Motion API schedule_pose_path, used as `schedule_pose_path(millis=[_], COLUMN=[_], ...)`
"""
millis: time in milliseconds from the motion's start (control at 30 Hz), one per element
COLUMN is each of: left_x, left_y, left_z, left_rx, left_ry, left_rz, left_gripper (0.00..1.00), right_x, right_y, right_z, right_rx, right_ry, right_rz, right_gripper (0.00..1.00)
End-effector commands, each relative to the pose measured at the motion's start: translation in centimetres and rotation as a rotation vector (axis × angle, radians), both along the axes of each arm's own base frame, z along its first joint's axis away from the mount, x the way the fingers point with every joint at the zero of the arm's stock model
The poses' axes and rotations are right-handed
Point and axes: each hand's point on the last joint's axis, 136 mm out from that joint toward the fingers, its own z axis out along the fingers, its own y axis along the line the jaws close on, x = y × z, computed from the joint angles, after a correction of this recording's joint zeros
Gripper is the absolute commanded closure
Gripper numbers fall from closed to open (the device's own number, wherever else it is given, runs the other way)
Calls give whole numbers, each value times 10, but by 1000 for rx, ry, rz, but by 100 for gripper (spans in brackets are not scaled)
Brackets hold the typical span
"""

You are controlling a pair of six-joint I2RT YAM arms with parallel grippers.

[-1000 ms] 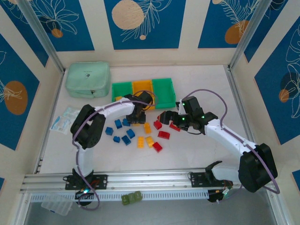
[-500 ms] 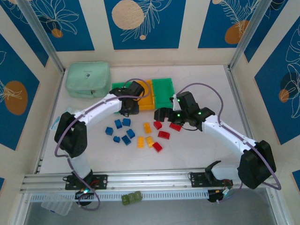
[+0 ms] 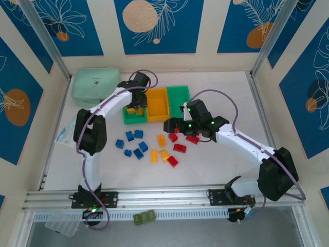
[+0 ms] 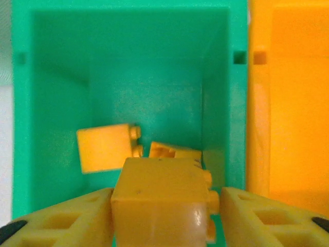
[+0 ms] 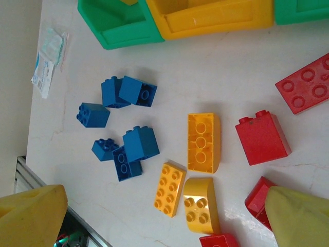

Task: Sort the legos into containers by color
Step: Place the lego in the container.

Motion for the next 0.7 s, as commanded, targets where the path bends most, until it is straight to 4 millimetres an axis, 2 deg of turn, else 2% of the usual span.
schedule_pose_path(millis=[0, 167, 267, 433, 600, 667], left_x=[4, -12, -33, -82, -134, -149], left_y=[4, -2, -11, -32, -60, -72], left_z=[7, 23, 29, 31, 24, 19], left_rx=[10, -72, -163, -257, -291, -292], left_ry=[11, -13, 6, 56, 102, 127], left_rz=[-20, -40, -54, -101, -146, -169], left_gripper=[43, 41, 41, 38, 36, 36], right_x=[2, 0, -1, -5, -13, -16], right_y=[-5, -16, -24, -40, -51, -53], right_z=[2, 0, 0, -7, -14, -19], right_rx=[-1, -5, -5, 4, 8, 1], right_ry=[-2, -2, 1, 20, 44, 47], right_rz=[-27, -57, -73, -108, -128, -125], right_gripper=[1, 1, 1, 1, 1, 1])
